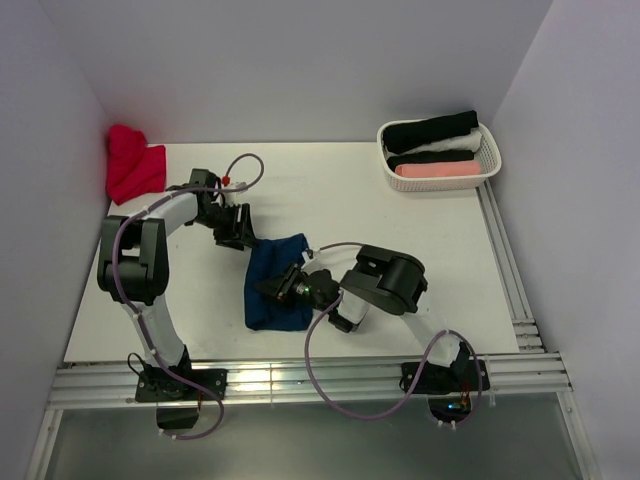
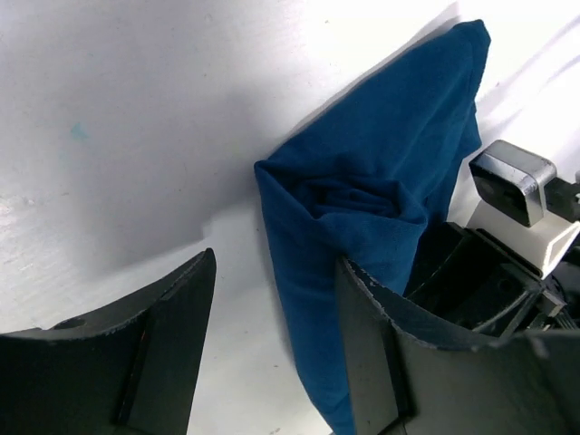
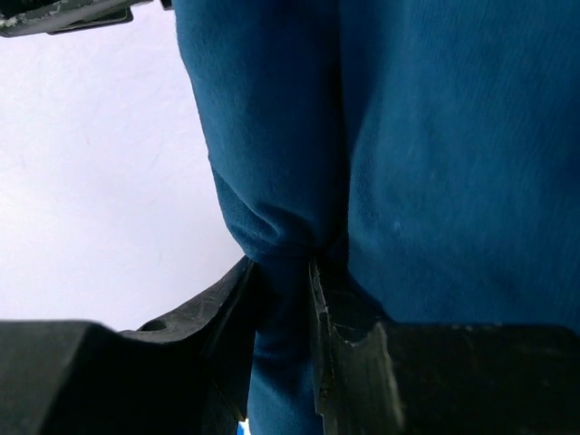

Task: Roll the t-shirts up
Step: Roll the tshirt

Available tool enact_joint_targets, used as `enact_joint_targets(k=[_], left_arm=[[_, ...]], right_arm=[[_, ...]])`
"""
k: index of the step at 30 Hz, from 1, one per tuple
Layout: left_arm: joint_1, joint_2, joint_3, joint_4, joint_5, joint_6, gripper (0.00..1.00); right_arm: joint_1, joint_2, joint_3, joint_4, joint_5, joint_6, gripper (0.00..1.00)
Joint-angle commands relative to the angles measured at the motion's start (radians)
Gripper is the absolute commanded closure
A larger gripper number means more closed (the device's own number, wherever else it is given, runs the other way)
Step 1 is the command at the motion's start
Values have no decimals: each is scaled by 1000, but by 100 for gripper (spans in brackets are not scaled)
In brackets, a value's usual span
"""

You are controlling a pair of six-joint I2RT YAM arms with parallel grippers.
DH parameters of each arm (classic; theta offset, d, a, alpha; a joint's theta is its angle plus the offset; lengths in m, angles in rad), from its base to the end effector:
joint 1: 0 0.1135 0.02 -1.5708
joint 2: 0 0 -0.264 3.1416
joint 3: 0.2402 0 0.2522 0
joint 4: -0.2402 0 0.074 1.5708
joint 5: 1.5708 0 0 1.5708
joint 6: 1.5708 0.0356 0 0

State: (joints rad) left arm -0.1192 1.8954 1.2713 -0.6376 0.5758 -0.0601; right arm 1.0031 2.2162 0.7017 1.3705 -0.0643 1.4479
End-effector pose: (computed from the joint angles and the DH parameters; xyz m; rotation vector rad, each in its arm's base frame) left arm 0.3647 -0.0632 0.1703 0.2093 2.7605 -0.8542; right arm 0.1921 0.3055 0.0675 0.4090 2.0752 1.7448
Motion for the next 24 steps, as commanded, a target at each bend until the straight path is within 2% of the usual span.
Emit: enact_joint_targets(k=[1,7,12,16,24], left_arm=[[-2,-56,-23,42,29,42,40],[1,-105,-59,67,85,45,39],[1,-182,-93,98,150,60,31],[-3,-153,-99,73,156,121,29],[-28,-61,-122,91,107,143,28]], right_arm=[[-15,37,42,-71,-71,-4,76],[-40,7,51,-166,-74,-20,77],[-43,-15,32,-220,-68,-21,78],[-41,-21,15,-220,-63,-15,79],[-43,-59,-2,-300,-46,-40,79]])
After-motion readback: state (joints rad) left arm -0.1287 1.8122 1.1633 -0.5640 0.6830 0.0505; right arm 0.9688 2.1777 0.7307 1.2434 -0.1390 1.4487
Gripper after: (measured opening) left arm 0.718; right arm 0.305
